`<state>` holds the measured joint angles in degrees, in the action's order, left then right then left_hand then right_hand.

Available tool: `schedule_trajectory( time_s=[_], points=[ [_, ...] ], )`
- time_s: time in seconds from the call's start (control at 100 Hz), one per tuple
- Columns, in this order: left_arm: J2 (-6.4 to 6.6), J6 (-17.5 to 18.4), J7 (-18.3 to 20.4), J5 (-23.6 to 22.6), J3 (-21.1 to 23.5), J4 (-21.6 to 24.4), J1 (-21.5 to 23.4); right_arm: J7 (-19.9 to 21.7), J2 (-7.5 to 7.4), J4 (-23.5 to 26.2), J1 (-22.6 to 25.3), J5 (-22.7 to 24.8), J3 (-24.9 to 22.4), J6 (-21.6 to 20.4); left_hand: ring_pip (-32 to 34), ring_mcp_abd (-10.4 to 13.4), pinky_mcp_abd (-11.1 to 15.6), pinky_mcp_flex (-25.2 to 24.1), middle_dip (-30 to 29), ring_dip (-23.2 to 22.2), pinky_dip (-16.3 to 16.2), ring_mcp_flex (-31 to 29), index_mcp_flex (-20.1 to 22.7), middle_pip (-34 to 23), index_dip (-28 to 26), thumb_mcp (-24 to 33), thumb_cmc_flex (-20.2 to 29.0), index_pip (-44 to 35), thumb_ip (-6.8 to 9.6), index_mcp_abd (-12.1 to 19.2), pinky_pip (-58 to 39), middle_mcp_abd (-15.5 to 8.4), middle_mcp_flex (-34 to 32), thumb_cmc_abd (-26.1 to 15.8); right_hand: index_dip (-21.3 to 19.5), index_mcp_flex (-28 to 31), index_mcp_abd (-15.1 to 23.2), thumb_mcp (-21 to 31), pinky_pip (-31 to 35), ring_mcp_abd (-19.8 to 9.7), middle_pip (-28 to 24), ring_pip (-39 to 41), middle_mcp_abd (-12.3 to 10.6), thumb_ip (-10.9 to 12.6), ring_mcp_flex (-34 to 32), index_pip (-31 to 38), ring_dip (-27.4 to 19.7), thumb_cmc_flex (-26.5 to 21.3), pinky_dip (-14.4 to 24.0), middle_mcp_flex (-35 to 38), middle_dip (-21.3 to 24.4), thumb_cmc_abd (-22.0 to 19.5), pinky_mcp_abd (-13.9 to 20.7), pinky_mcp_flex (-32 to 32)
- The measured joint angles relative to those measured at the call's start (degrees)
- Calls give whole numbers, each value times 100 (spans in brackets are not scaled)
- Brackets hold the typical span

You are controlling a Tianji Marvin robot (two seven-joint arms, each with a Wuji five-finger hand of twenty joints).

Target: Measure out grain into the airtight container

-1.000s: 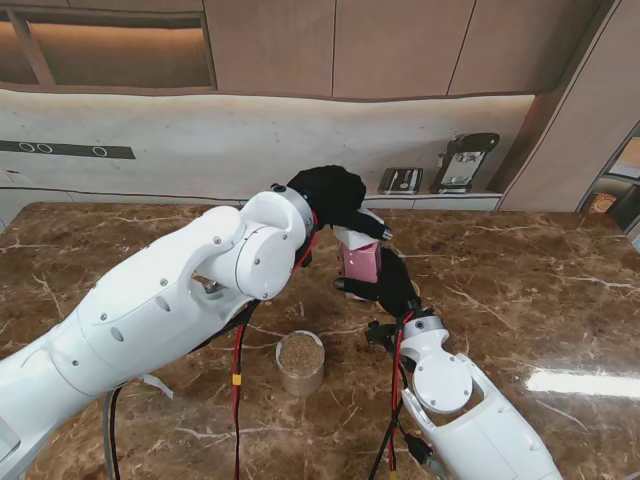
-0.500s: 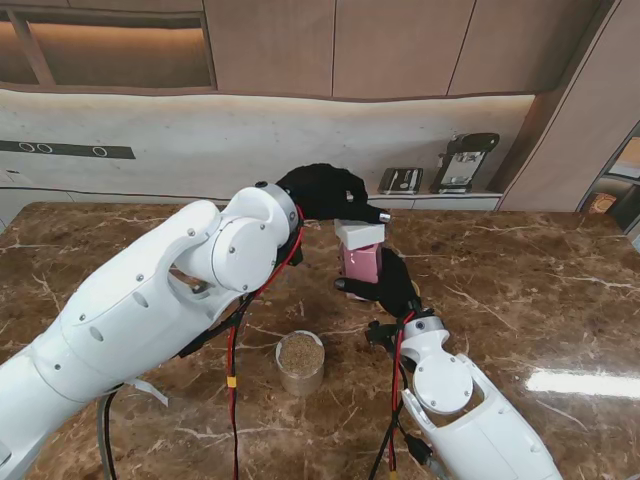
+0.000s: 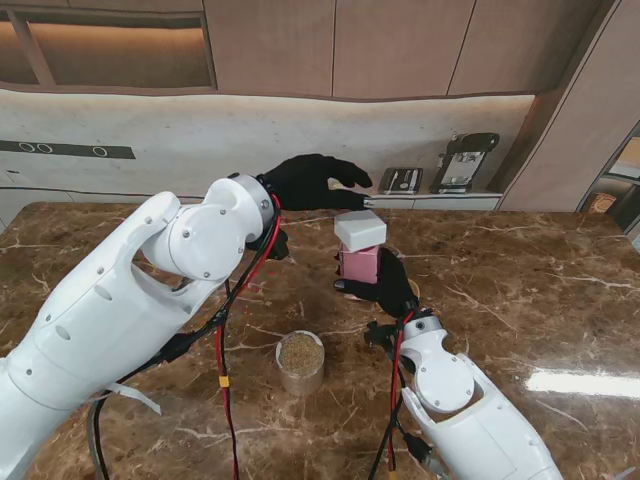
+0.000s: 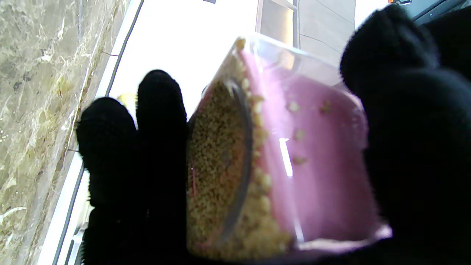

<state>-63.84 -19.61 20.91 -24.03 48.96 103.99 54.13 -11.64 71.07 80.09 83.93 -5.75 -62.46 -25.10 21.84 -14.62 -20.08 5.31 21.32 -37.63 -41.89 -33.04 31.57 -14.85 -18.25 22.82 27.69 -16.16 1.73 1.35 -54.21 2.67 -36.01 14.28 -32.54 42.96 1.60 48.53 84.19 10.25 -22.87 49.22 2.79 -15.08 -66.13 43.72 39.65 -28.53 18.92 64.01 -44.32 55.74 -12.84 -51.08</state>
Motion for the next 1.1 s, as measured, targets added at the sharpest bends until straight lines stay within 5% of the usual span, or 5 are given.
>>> schedule_trajectory(
  time_s=[0.11,0.24,0.47,0.82,1.1],
  points=[
    [25,230,25,467,242,17,127,17,1,-35,-17,-25,8,-33,-665,124,-98,-422,-277,424,8,556,0,402,75,4054,-793,198,1031,0,731,-88,399,440,0,0,0,0,0,0,0,0,0,0,1,0,-3,0,0,0,0,0,0,4],
    [127,363,667,891,317,19,70,21,0,-42,-25,-7,25,-36,-1119,480,-95,-809,-520,826,124,1175,-174,646,324,5235,-521,485,1296,-8,1544,-387,1005,1021,0,0,0,0,0,0,0,0,0,0,1,0,-7,0,0,0,0,0,0,5],
    [337,546,1419,1456,-53,-170,-485,37,-3,-42,-31,66,55,-34,-1490,1037,244,-1030,-879,1191,67,2113,-855,876,563,5496,948,775,-258,117,2650,-835,1902,1583,0,0,0,0,0,0,0,0,0,0,1,0,-54,0,0,0,0,0,0,5],
    [359,496,1876,1649,-504,-481,-916,31,-4,-42,-30,79,55,-36,-1528,1101,292,-1033,-619,1165,67,2127,-1024,531,270,5052,1625,556,-516,278,3071,-884,1916,1635,0,0,1,0,0,0,0,0,0,0,2,0,-54,0,0,0,0,0,0,7],
    [370,543,1923,1527,-627,-569,-1059,30,-4,-60,-25,84,63,-35,-576,820,288,-519,1152,-486,-500,1115,-1538,-71,-1106,3244,1425,-247,-767,306,2190,-846,1569,1313,0,0,7,0,0,0,0,0,-1,0,3,0,-54,-5,0,0,0,0,0,8]
  ],
)
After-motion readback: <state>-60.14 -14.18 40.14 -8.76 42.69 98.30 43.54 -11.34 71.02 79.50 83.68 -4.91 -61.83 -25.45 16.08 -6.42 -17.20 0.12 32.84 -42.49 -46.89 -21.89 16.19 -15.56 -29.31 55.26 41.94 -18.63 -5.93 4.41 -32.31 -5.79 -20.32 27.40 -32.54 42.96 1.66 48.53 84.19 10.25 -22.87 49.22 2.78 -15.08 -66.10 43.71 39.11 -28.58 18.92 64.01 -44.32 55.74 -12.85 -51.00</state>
